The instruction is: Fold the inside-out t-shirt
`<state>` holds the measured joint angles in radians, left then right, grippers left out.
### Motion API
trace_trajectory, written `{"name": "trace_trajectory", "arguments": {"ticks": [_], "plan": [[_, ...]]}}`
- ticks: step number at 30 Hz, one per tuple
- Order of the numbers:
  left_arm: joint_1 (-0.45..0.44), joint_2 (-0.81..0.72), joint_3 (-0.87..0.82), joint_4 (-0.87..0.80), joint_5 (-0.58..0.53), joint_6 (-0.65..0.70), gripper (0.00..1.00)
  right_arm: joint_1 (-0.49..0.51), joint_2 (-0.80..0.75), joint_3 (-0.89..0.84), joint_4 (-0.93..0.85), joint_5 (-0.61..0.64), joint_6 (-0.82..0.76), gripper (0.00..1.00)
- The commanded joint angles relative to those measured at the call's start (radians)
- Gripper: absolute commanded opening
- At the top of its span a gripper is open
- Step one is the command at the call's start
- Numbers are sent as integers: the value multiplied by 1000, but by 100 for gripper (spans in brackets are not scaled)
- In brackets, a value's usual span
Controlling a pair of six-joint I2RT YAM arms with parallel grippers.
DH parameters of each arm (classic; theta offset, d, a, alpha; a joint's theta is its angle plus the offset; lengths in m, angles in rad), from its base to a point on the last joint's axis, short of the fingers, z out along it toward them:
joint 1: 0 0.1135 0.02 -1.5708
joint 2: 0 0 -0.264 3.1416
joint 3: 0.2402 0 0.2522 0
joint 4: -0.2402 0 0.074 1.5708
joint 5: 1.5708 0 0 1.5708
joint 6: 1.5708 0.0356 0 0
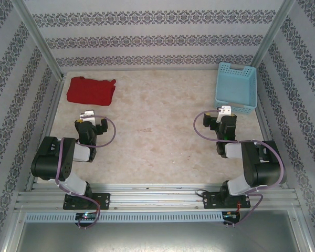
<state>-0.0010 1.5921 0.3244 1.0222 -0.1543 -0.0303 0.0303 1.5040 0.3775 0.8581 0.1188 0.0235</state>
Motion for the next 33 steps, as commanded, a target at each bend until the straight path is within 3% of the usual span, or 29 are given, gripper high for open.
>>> {"name": "trace_trajectory", "arguments": {"ticks": [1,33], "plan": [[-8,-10,-9,48,-8,-17,100,3,1,6,30,11,15,98],[-8,-11,-1,30,-7,-17,100,-4,4,5,32,-10,17,98]]}}
